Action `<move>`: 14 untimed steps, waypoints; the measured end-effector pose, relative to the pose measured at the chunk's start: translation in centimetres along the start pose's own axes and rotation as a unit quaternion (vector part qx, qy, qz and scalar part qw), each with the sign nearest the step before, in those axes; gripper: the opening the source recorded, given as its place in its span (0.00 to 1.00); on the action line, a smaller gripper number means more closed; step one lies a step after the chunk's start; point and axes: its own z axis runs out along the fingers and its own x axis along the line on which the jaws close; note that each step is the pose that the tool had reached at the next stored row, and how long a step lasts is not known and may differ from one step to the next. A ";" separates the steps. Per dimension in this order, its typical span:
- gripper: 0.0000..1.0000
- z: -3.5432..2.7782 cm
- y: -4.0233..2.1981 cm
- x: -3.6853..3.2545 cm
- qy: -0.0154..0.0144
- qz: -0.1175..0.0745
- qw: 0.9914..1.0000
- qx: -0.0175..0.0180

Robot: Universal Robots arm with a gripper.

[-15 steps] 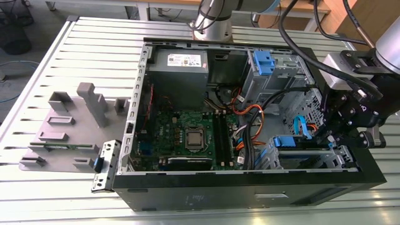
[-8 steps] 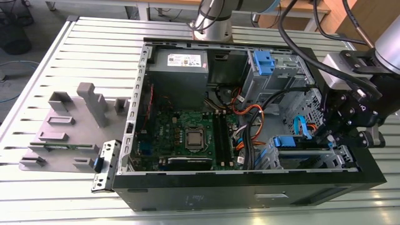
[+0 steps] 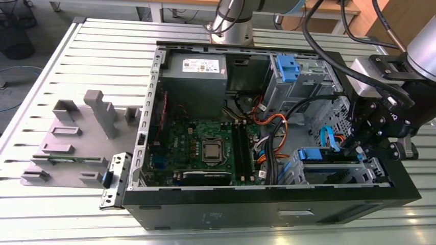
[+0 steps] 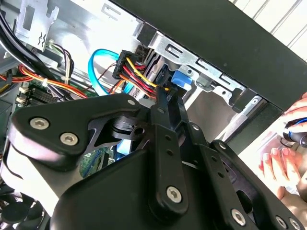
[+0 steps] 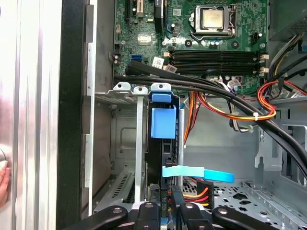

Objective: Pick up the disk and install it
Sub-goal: 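Insert the second disk wire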

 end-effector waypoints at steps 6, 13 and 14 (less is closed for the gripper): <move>0.22 0.02 0.00 -0.01 0.000 0.000 1.000 0.000; 0.16 -0.04 0.00 -0.01 0.000 0.000 1.000 0.000; 0.16 -0.18 0.00 0.00 0.000 0.000 1.000 0.000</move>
